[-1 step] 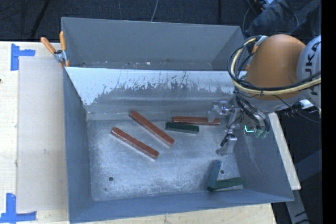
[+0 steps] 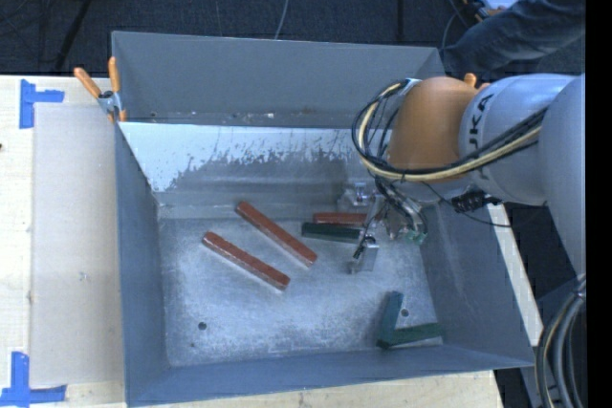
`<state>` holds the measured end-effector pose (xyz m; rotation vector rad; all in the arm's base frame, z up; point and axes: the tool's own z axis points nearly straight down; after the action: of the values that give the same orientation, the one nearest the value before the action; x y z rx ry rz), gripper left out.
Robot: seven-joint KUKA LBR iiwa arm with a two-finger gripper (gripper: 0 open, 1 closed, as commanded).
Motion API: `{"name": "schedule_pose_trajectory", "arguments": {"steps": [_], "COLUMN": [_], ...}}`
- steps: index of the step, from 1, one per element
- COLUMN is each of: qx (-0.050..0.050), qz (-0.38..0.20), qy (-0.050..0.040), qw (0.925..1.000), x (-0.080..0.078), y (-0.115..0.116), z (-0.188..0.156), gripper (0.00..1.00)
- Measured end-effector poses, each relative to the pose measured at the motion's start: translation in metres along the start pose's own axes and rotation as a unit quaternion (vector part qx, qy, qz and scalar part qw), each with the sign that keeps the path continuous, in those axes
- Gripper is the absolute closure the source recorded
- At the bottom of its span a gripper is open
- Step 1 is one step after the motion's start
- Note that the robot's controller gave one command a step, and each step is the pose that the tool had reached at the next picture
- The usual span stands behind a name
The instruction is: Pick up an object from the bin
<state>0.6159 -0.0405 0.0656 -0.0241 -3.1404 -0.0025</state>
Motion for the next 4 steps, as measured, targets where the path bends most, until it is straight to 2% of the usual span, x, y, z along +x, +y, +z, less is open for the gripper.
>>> {"name": "schedule_pose_trajectory", "arguments": {"steps": [1, 2, 3, 4], "qx": [0.001, 0.001, 0.001, 0.001], "qz": [-0.107, -0.023, 0.031, 0.029], "qy": [-0.0027, -0.0018, 0.0009, -0.0005], "qw": [0.9942, 0.9997, 0.9995, 0.9996], "x": [-0.005, -0.004, -0.006, -0.006], "y": [0.008, 0.009, -0.003, -0.003], "z": [-0.035, -0.044, -0.002, -0.002], "gripper": [0.00, 0.00, 0.00, 0.00]}}
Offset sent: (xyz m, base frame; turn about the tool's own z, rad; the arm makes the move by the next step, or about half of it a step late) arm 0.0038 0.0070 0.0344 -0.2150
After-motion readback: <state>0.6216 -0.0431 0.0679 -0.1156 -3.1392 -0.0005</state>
